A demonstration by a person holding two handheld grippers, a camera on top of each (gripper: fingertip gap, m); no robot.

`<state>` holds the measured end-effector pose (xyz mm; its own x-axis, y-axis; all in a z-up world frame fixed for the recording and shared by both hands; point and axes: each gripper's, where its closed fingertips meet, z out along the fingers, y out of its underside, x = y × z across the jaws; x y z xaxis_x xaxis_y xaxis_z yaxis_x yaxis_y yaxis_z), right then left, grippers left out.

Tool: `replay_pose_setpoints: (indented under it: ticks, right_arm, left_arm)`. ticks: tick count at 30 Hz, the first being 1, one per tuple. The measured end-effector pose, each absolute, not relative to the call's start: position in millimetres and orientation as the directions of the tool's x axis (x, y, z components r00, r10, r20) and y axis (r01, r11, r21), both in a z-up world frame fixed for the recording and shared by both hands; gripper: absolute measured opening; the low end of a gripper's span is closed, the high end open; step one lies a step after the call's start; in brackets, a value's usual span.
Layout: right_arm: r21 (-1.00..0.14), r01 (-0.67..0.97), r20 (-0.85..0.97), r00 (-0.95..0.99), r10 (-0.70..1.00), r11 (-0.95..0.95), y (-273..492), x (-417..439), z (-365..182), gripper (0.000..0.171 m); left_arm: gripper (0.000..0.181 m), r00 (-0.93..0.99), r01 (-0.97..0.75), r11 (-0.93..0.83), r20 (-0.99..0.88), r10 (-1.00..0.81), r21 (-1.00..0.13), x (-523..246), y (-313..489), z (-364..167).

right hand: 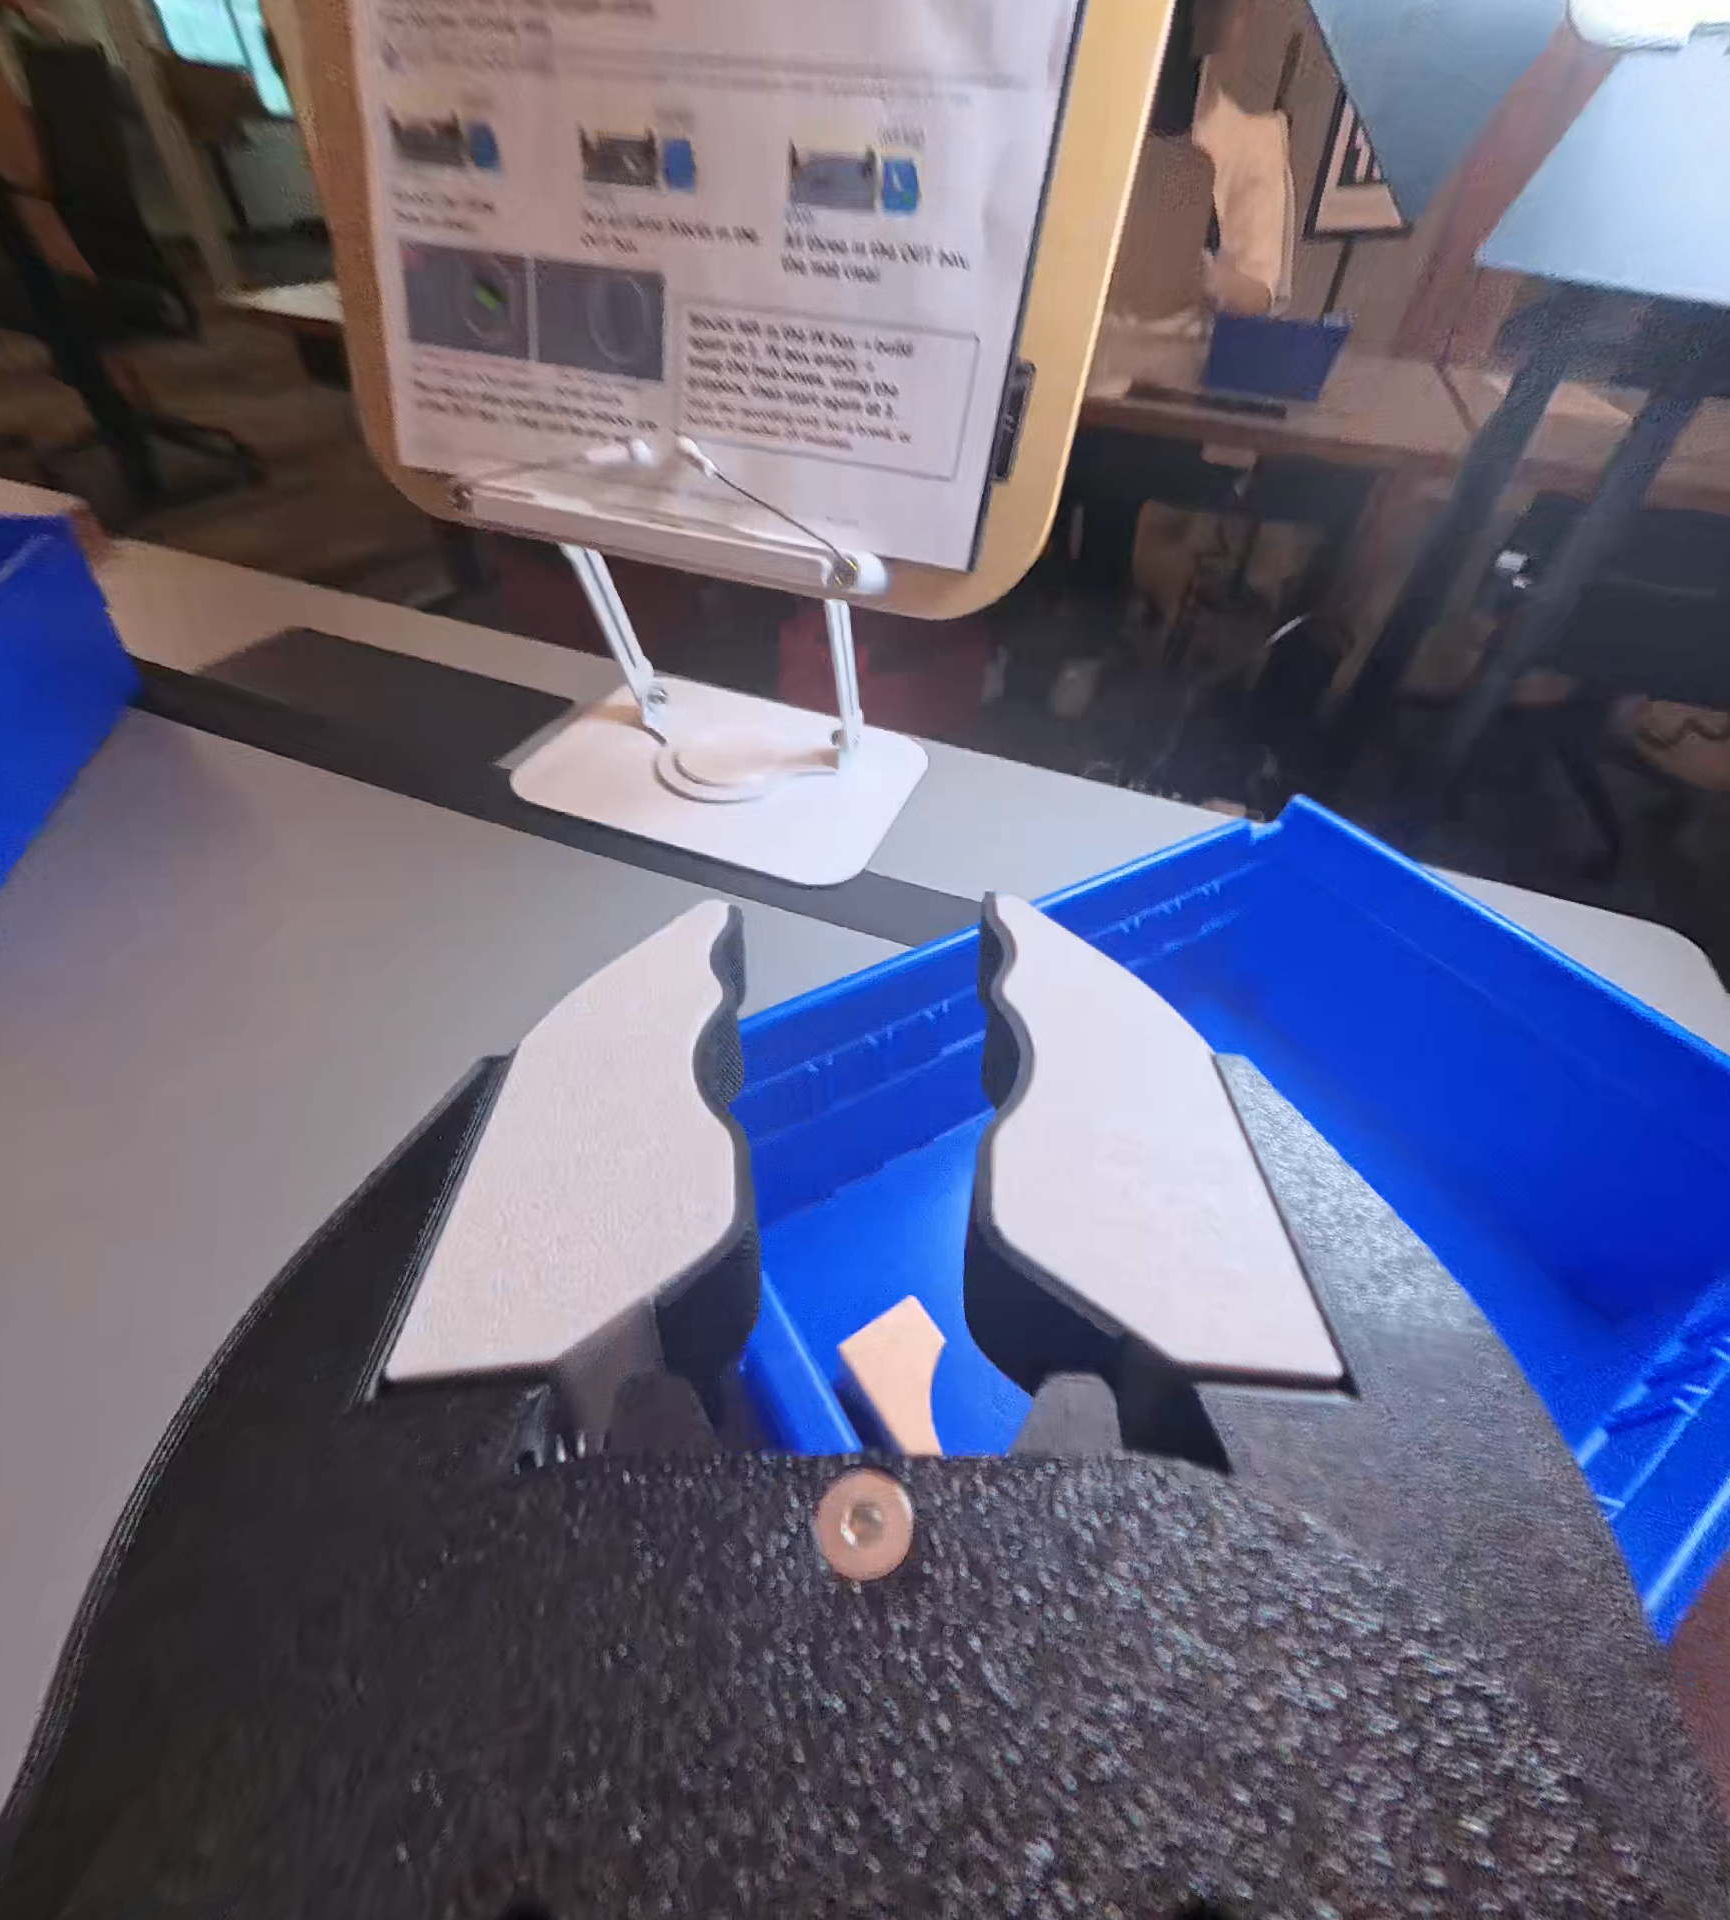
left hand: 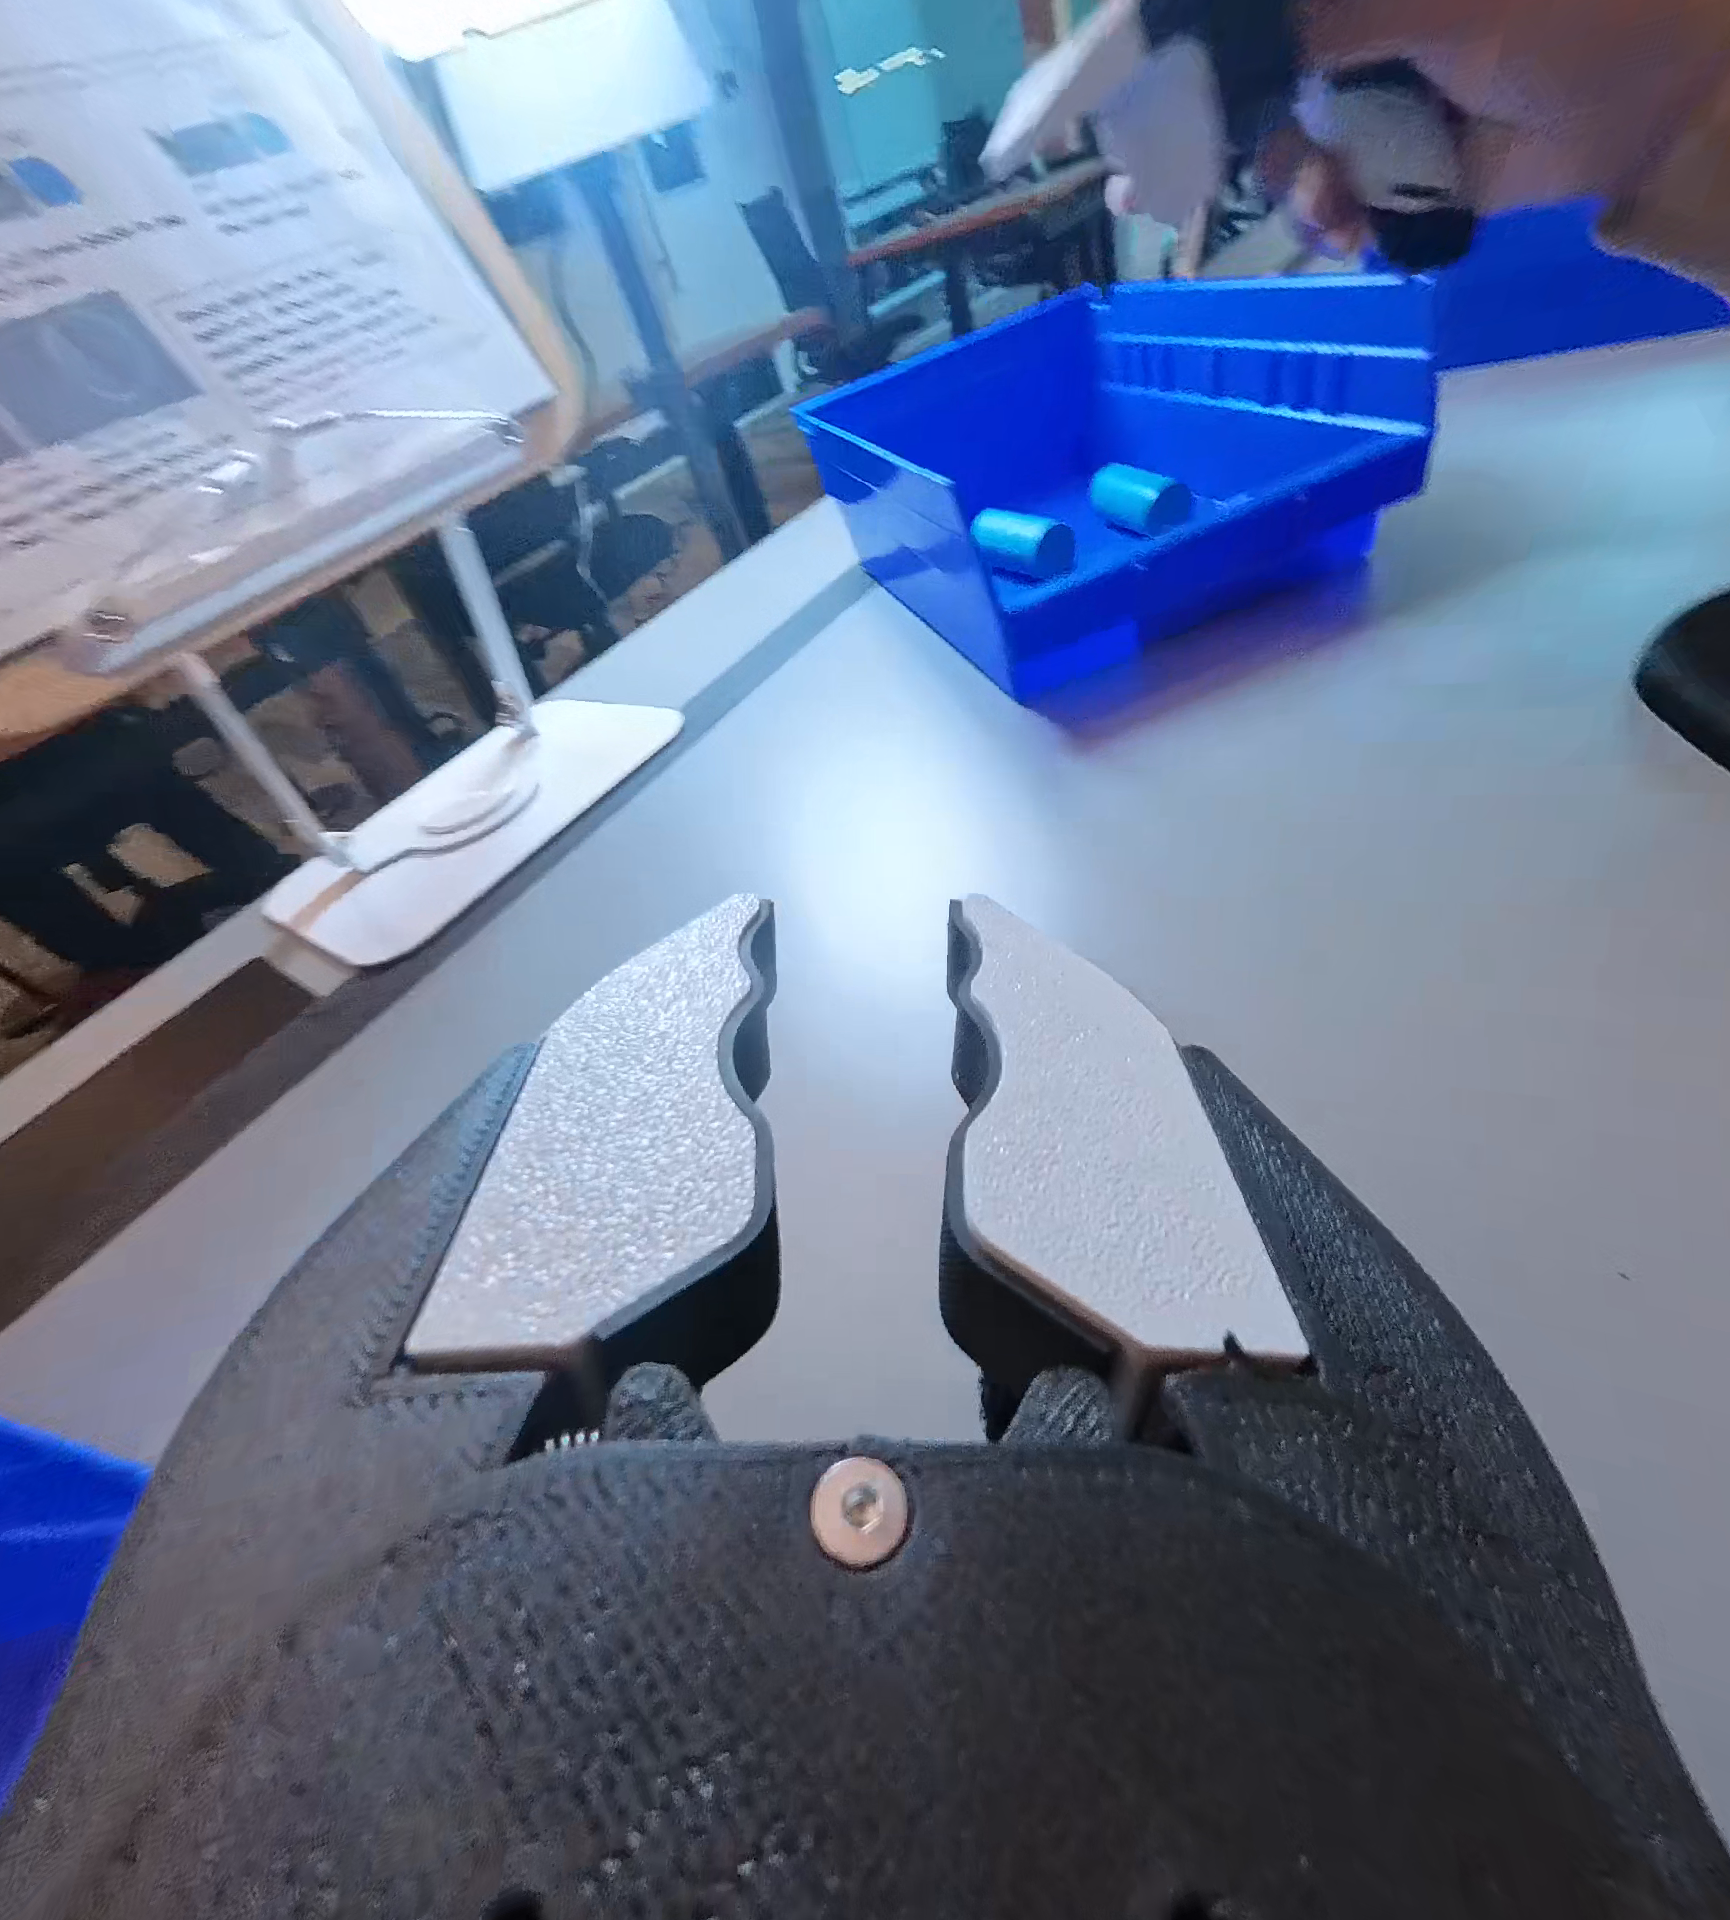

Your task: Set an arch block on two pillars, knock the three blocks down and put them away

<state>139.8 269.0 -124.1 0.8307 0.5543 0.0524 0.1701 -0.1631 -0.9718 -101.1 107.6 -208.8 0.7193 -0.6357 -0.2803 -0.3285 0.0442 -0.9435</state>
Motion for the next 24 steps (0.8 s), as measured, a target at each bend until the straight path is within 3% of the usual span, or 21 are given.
replay_pose_setpoints:
  ticks: [5,9,13,15,18,22,24]
  right_arm:
    - [-0.993,0.119,0.091,0.783,0.616,-0.005,223,129,-120,0.046]
    - [-0.993,0.120,0.073,0.737,0.672,-0.023,207,123,-143,0.045]
    - [-0.995,0.095,0.045,0.678,0.734,-0.026,195,117,-150,0.039]
    - [-0.995,0.100,0.051,0.651,0.757,-0.020,191,113,-151,0.035]
    - [-0.991,0.129,0.062,0.620,0.782,-0.023,187,106,-159,0.030]
    - [-0.981,0.190,0.089,0.577,0.812,-0.028,182,95,-175,0.029]
    - [-0.975,0.221,0.099,0.559,0.823,-0.032,180,91,-182,0.028]
  left_arm:
    - [0.033,0.833,-0.320,0.039,-0.300,-0.465,-0.947,-169,123,-166]
    - [0.046,0.910,-0.379,-0.207,-0.321,-0.263,-0.902,-263,137,-158]
    - [0.042,0.933,-0.352,-0.416,-0.280,-0.225,-0.838,-328,140,-165]
    - [0.037,0.912,-0.397,-0.556,-0.246,-0.329,-0.730,-340,138,-186]
    - [0.038,0.834,-0.528,-0.707,-0.127,-0.537,-0.470,-343,125,-226]
    - [0.039,0.699,-0.713,-0.694,-0.022,-0.715,-0.100,-361,105,-264]
    - [0.043,0.690,-0.723,-0.690,0.053,-0.722,0.002,-368,99,-275]
